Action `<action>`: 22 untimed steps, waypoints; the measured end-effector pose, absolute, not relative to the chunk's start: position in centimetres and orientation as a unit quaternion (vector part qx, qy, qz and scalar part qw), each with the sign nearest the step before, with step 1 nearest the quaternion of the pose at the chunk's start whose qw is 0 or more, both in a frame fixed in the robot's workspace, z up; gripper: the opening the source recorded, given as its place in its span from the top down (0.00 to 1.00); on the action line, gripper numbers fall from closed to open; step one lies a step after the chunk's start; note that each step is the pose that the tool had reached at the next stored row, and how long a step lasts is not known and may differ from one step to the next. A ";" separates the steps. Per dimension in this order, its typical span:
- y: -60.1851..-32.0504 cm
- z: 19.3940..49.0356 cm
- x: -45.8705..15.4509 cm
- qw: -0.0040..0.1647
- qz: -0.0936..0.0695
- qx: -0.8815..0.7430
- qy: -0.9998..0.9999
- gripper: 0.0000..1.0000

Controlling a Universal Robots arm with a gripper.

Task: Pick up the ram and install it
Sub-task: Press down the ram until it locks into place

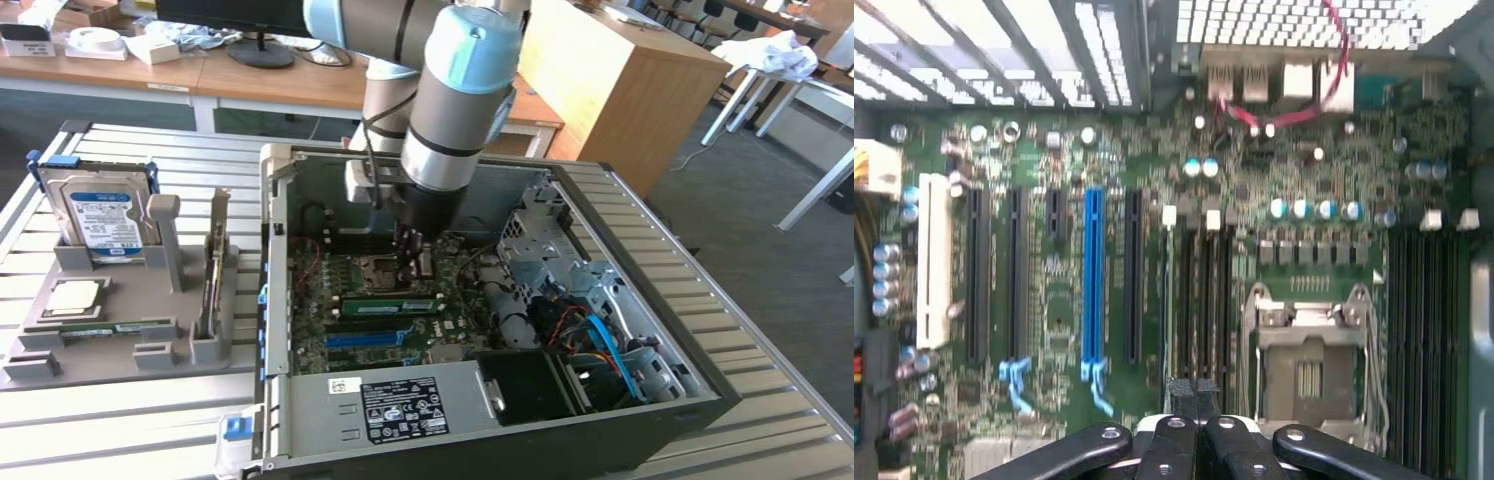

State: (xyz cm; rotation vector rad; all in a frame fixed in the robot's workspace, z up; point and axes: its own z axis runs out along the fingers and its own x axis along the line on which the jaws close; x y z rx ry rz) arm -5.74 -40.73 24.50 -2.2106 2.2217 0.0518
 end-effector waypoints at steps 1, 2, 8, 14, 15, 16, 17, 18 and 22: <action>-40.7 24.5 -6.0 0.003 0.017 -0.705 0.709 0.90; -40.7 24.5 -6.3 0.004 0.017 -0.705 0.709 0.90; -40.7 24.5 -8.0 0.003 0.017 -0.705 0.709 0.90; -40.6 24.5 -8.5 0.004 0.017 -0.705 0.709 0.90; -40.7 24.5 -8.6 0.003 0.017 -0.705 0.709 0.90; -40.8 24.5 -8.6 0.003 0.017 -0.705 0.709 0.90; -40.9 24.5 -8.6 0.003 0.017 -0.705 0.709 0.90; -40.9 24.5 -8.6 0.003 0.017 -0.705 0.709 0.90; -41.0 24.5 -8.6 0.004 0.017 -0.705 0.709 0.90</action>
